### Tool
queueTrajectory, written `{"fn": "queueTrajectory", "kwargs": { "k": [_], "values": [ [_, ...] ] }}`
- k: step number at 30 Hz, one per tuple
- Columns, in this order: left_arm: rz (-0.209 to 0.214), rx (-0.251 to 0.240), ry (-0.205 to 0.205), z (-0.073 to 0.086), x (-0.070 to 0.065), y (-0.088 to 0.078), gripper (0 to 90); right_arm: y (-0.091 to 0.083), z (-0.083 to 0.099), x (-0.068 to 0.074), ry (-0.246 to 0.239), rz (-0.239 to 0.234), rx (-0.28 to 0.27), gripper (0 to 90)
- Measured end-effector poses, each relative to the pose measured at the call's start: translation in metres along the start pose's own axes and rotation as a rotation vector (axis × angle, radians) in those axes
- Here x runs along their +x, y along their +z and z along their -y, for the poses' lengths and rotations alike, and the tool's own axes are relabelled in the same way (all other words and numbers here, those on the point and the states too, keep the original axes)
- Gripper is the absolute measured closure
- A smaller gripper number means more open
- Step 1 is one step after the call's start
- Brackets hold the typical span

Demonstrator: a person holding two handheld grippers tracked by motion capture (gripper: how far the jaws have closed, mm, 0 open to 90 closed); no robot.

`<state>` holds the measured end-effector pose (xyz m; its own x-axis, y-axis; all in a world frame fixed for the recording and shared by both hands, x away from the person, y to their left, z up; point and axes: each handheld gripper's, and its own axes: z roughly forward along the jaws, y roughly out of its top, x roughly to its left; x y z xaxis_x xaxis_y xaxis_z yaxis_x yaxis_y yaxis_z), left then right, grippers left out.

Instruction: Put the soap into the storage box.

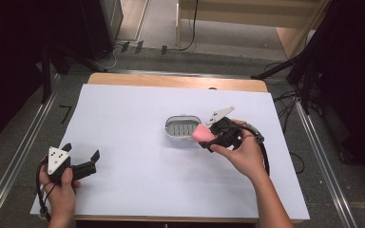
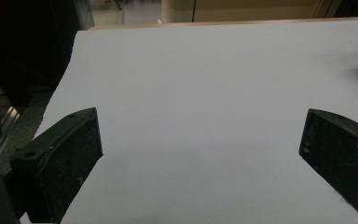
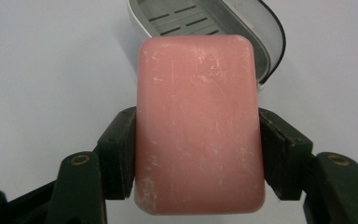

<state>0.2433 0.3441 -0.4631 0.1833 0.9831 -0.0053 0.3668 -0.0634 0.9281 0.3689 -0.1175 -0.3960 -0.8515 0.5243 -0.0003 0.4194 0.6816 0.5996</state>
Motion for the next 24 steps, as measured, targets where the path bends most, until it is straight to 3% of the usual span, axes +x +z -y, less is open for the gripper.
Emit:
{"fn": "queueTrajectory", "kwargs": {
  "k": [16,24],
  "values": [
    [0.002,0.003,-0.002,0.0,0.0,0.0,0.0,0.009,-0.027,-0.007,-0.135,-0.031,-0.025,38.5],
    [0.002,0.005,-0.001,0.0,0.0,0.0,0.0,0.019,-0.038,-0.011,-0.169,-0.051,-0.028,38.5]
  ]
}}
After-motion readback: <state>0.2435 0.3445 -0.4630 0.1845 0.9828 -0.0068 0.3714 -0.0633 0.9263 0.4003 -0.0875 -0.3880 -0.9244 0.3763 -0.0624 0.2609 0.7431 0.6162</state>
